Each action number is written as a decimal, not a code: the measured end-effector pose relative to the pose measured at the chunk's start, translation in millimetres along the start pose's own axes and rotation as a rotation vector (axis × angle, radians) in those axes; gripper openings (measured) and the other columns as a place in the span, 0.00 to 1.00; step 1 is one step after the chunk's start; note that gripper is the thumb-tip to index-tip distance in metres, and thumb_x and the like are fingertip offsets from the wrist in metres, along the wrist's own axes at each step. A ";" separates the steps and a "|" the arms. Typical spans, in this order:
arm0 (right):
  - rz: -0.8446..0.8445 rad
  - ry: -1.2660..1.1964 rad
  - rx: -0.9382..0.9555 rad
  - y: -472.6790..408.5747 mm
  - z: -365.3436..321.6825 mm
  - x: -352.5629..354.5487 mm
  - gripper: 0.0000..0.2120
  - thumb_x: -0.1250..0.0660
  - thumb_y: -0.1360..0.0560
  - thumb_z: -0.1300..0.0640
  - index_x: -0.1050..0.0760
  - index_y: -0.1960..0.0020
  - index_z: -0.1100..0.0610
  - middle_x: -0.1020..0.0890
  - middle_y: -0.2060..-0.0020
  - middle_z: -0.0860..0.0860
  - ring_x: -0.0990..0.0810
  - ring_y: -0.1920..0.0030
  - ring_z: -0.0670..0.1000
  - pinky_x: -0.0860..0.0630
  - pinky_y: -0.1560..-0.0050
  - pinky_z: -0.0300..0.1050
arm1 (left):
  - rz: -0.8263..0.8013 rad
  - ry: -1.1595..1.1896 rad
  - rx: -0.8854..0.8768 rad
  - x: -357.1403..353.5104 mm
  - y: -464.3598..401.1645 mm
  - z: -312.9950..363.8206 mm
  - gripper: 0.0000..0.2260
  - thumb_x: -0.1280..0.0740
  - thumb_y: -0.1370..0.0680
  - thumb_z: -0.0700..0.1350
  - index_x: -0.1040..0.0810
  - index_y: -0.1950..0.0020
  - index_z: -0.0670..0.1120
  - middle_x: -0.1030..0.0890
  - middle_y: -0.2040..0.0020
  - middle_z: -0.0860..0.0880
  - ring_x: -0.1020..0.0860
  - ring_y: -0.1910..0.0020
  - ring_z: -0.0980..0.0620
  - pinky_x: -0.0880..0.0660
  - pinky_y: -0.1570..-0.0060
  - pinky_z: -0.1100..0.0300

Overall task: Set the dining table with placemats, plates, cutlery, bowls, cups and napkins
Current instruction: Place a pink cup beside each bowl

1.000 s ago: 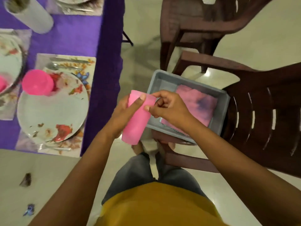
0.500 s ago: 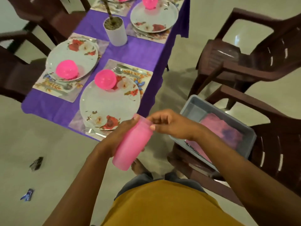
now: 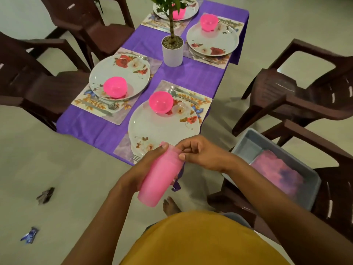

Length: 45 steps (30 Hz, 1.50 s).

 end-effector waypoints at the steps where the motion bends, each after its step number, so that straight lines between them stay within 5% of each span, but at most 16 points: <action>1: 0.003 0.003 -0.004 -5.4 -2.7 -2.9 0.10 0.32 0.20 0.63 0.17 0.43 0.53 0.13 0.50 0.54 0.15 0.49 0.55 0.20 0.43 0.54 | 0.012 0.002 -0.002 6.9 0.0 1.3 0.29 0.35 0.26 0.64 0.22 0.36 0.43 0.14 0.52 0.37 0.15 0.60 0.42 0.16 0.63 0.52; 6: -0.014 0.020 -0.029 -24.9 -12.4 -14.2 0.10 0.34 0.19 0.69 0.18 0.43 0.58 0.13 0.55 0.51 0.16 0.55 0.46 0.20 0.53 0.42 | 0.021 0.002 -0.023 28.6 2.3 7.4 0.27 0.36 0.27 0.64 0.22 0.40 0.45 0.14 0.54 0.39 0.15 0.62 0.42 0.17 0.63 0.52; 11: -0.008 0.053 0.000 -44.3 -17.1 -18.5 0.10 0.31 0.21 0.66 0.17 0.45 0.54 0.13 0.51 0.53 0.15 0.50 0.50 0.18 0.45 0.51 | 0.039 0.006 -0.014 49.1 -0.6 9.9 0.36 0.30 0.27 0.69 0.25 0.31 0.43 0.14 0.47 0.36 0.14 0.56 0.40 0.17 0.62 0.51; 15: 0.087 0.101 0.018 -59.9 -25.8 -4.3 0.09 0.21 0.28 0.62 0.16 0.49 0.61 0.15 0.53 0.61 0.17 0.55 0.57 0.19 0.48 0.57 | 0.036 0.039 -0.007 57.5 1.4 14.2 0.29 0.33 0.24 0.64 0.25 0.32 0.44 0.13 0.51 0.40 0.14 0.58 0.43 0.16 0.62 0.51; 21: -0.070 0.099 0.041 -90.1 -33.5 -3.2 0.07 0.23 0.25 0.59 0.17 0.48 0.61 0.16 0.57 0.55 0.19 0.57 0.48 0.22 0.56 0.44 | -0.007 -0.002 -0.088 61.5 -9.2 28.2 0.22 0.33 0.25 0.59 0.23 0.36 0.47 0.13 0.49 0.42 0.14 0.55 0.45 0.16 0.57 0.50; 24: -0.050 0.061 0.053 -108.3 -32.6 4.8 0.07 0.23 0.25 0.58 0.17 0.49 0.58 0.16 0.54 0.53 0.17 0.54 0.51 0.20 0.54 0.46 | 0.065 0.013 -0.097 69.4 -20.2 37.1 0.25 0.30 0.28 0.61 0.23 0.36 0.49 0.12 0.51 0.44 0.14 0.56 0.46 0.17 0.59 0.52; 26: 0.016 0.061 0.045 -121.3 -30.4 16.3 0.12 0.20 0.27 0.54 0.18 0.47 0.53 0.17 0.47 0.50 0.18 0.46 0.52 0.18 0.48 0.51 | 0.115 0.024 -0.096 76.3 -30.6 42.6 0.33 0.27 0.32 0.65 0.24 0.33 0.50 0.13 0.48 0.43 0.14 0.53 0.44 0.17 0.57 0.50; 28: 0.058 0.079 0.027 -136.4 -27.8 32.2 0.18 0.20 0.28 0.50 0.20 0.41 0.46 0.20 0.39 0.44 0.21 0.38 0.48 0.19 0.42 0.50 | 0.147 0.043 -0.112 79.8 -40.9 52.6 0.30 0.29 0.30 0.64 0.24 0.33 0.51 0.13 0.47 0.43 0.14 0.52 0.44 0.17 0.56 0.50; 32: -0.037 0.053 -0.113 -164.0 -22.2 67.1 0.31 0.22 0.32 0.37 0.26 0.32 0.38 0.20 0.36 0.44 0.20 0.37 0.45 0.20 0.39 0.46 | 0.168 0.130 -0.103 77.2 -62.8 71.4 0.30 0.28 0.30 0.63 0.23 0.32 0.51 0.14 0.44 0.41 0.14 0.50 0.42 0.18 0.53 0.48; 35: -0.152 0.040 -0.203 -181.6 -24.7 90.8 0.31 0.22 0.28 0.43 0.29 0.28 0.42 0.16 0.42 0.48 0.16 0.44 0.44 0.19 0.48 0.41 | 0.179 0.153 -0.122 70.8 -80.5 88.3 0.25 0.29 0.28 0.62 0.21 0.33 0.53 0.15 0.41 0.40 0.15 0.48 0.41 0.19 0.49 0.46; 39: -0.226 0.025 -0.201 -212.2 -29.6 117.8 0.30 0.22 0.27 0.48 0.26 0.28 0.49 0.16 0.43 0.51 0.15 0.45 0.52 0.18 0.46 0.54 | 0.248 0.200 -0.145 61.6 -99.7 105.4 0.18 0.31 0.25 0.58 0.18 0.37 0.55 0.15 0.42 0.40 0.15 0.48 0.40 0.19 0.48 0.46; 45: -0.054 -0.115 -0.143 -265.8 -41.3 173.9 0.31 0.20 0.30 0.53 0.24 0.30 0.58 0.18 0.43 0.52 0.15 0.50 0.51 0.17 0.49 0.55 | 0.553 0.085 -0.123 72.2 -107.7 93.8 0.22 0.30 0.29 0.67 0.18 0.39 0.58 0.14 0.45 0.54 0.16 0.44 0.47 0.18 0.46 0.50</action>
Point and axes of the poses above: each hand's wrist, its own y-axis away from the middle knuckle, its own x-axis out of the back of the hand, z = x × y, the point moved 6 cm from there along -y, towards the middle knuckle
